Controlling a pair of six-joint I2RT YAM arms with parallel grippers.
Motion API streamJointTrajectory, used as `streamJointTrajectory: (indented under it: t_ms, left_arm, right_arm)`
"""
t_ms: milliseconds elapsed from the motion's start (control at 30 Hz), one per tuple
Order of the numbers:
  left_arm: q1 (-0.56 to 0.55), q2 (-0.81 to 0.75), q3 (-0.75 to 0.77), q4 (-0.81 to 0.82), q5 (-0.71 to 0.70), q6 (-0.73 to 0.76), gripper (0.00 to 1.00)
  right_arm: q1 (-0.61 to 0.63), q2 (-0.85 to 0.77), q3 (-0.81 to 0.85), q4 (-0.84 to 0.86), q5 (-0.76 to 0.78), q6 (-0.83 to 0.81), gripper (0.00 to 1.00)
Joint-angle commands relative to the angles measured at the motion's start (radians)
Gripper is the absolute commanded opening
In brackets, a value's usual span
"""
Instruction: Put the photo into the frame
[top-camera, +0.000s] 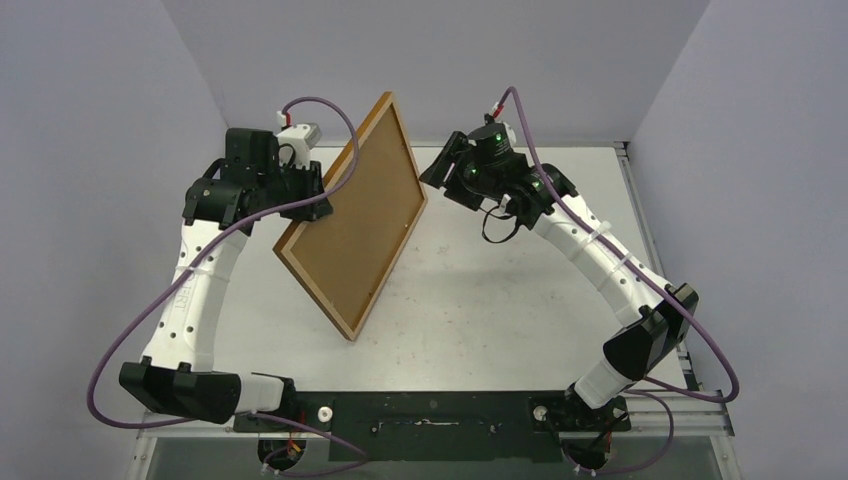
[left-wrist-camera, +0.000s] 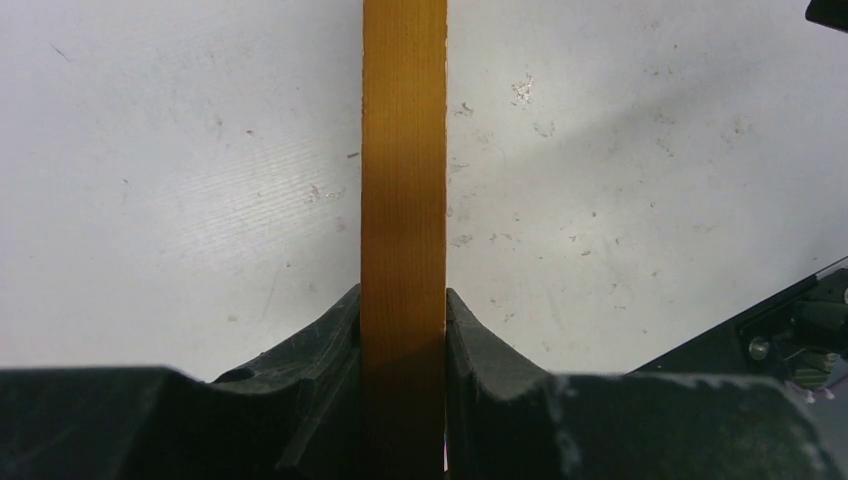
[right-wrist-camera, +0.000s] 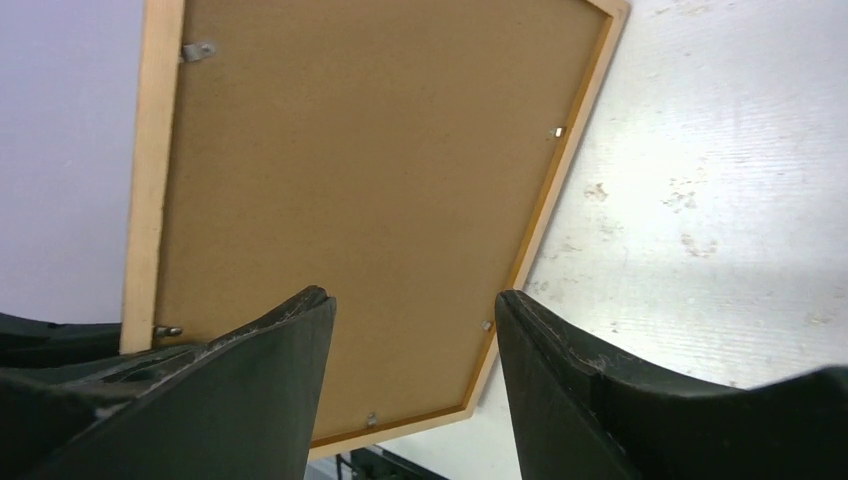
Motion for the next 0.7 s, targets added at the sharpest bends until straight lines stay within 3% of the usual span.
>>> streamJointTrajectory:
  t_ms: [0, 233, 367, 667]
  left_arm:
    - [-0.019, -0.103, -0.009, 0.199, -0.032, 0.076, 0.0]
    - [-0.055, -0.193, -0.144, 0.383, 0.009, 0.17, 0.0]
    - [-0.057, -0.178, -0.172, 0.403, 0.008, 0.238, 0.0]
    - [-0.141, -0.16, -0.18, 0.453, -0.008, 0.377, 0.0]
  right_arm:
    - [-0.011, -0.02, 0.007, 0.114, -0.099, 0.05, 0.61]
    - [-0.011, -0.006, 0.006, 0.251, -0.187, 0.156, 0.69]
    - [-0.008, 0.028, 0.013, 0.309, -0.24, 0.22, 0.71]
    - [0.016, 0.104, 0.125, 0.196, -0.218, 0.24, 0.79]
